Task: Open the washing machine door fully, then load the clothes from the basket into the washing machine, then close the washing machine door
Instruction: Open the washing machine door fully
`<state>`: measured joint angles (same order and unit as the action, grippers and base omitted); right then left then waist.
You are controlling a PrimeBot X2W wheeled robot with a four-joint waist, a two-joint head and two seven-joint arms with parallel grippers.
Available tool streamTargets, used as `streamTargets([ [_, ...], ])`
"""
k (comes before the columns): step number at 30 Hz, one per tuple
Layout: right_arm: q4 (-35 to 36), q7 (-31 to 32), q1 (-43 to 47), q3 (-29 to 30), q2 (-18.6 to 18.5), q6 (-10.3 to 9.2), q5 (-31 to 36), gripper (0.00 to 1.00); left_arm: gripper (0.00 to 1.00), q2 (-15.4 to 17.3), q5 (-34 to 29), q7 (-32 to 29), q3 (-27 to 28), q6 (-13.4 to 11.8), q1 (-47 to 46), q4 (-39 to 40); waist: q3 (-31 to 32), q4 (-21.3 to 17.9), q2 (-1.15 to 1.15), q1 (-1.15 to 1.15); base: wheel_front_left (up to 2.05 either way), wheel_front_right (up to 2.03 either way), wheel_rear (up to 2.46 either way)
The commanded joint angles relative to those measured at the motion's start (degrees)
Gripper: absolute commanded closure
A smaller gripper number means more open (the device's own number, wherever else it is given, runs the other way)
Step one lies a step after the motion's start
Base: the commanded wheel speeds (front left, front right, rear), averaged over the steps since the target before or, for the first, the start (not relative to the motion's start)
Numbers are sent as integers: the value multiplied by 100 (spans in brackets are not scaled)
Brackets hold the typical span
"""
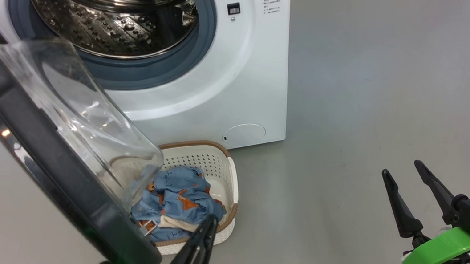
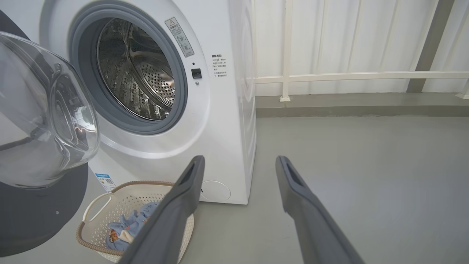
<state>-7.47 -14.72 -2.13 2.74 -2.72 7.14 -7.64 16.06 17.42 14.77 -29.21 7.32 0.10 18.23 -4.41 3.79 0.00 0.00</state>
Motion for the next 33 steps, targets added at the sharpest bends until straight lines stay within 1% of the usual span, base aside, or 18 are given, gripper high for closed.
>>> streamTargets([
  [1,120,-28,-34,-135,-16,35,-71,0,100,87,51,23,117,17,-38,32,3,7,0,0,0,0,0],
  [4,109,-28,-30,-135,-16,35,-72,0,100,67,151,23,83,17,8,-214,6,10,0,0,0,0,0],
  [7,100,-28,-34,-150,-16,35,-77,0,100,22,219,23,249,17,10,-547,-3,3,0,0,0,0,0],
  [15,102,-28,-65,-149,-16,35,-85,0,100,-17,302,23,587,17,-121,-1065,-84,-39,0,0,0,0,0],
  [22,99,-28,-83,-121,-16,35,-110,0,100,-124,524,23,707,17,-242,-1347,-146,-70,0,0,0,0,0],
  [25,97,-28,-90,-129,-16,35,-124,0,100,-118,569,23,670,17,-325,-1423,-163,-73,0,0,0,0,0],
  [33,108,-28,-101,-108,-16,35,-145,0,100,-159,621,23,858,17,-433,-1630,-220,-36,0,0,0,0,0],
])
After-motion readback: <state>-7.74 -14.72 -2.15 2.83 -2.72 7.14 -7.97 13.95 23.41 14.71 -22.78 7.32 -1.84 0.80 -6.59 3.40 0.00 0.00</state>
